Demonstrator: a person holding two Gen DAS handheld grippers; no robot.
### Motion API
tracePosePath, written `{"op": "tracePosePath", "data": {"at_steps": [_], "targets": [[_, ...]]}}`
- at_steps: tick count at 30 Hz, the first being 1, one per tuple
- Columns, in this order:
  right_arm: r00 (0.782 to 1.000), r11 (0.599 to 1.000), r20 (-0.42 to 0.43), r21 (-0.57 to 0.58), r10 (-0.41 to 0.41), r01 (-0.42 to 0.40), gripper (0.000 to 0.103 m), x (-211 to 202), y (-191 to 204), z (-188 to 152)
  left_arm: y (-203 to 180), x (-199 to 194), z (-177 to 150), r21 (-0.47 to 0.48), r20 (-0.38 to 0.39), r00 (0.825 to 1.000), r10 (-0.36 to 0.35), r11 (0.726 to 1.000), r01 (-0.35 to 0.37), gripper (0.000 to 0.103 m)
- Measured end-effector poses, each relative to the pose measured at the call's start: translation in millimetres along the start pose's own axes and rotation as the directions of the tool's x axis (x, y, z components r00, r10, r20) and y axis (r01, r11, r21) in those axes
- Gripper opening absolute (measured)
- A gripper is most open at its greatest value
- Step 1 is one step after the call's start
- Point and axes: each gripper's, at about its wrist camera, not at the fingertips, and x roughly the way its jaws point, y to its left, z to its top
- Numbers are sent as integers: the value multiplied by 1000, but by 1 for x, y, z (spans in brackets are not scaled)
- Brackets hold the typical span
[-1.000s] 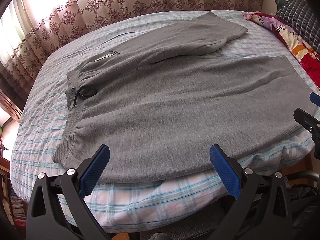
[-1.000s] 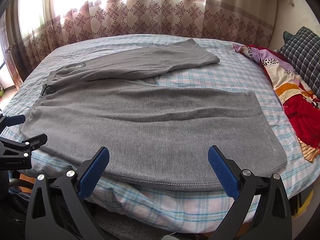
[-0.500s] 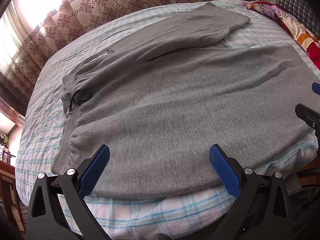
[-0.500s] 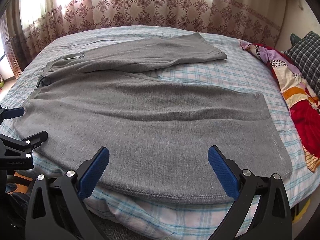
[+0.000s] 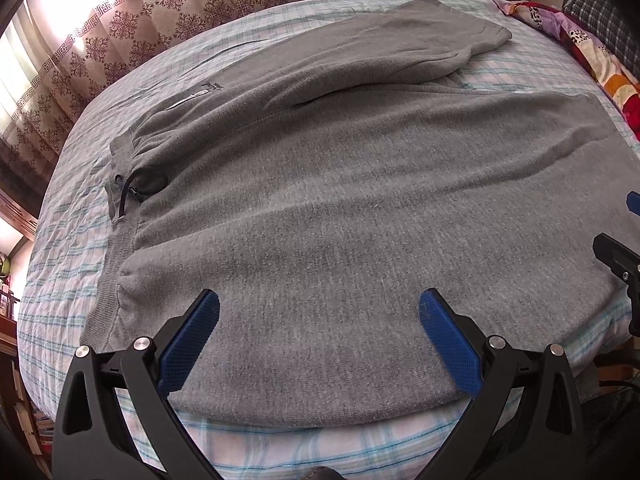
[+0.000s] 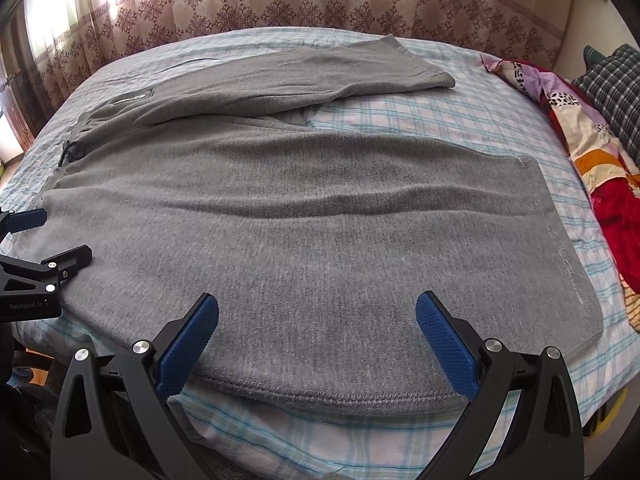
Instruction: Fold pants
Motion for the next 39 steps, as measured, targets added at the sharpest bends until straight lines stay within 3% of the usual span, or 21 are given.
{"op": "tracePosePath", "data": {"at_steps": [27, 39], "targets": [[999, 1000, 25, 1, 20, -20, 98, -4, 1, -1, 1, -6, -1, -18, 33, 999, -15, 1000, 16, 101], [986, 997, -149, 26, 79, -76, 98, 22, -5, -14, 9, 16, -11, -71, -77, 993, -91, 994, 85, 101]]}}
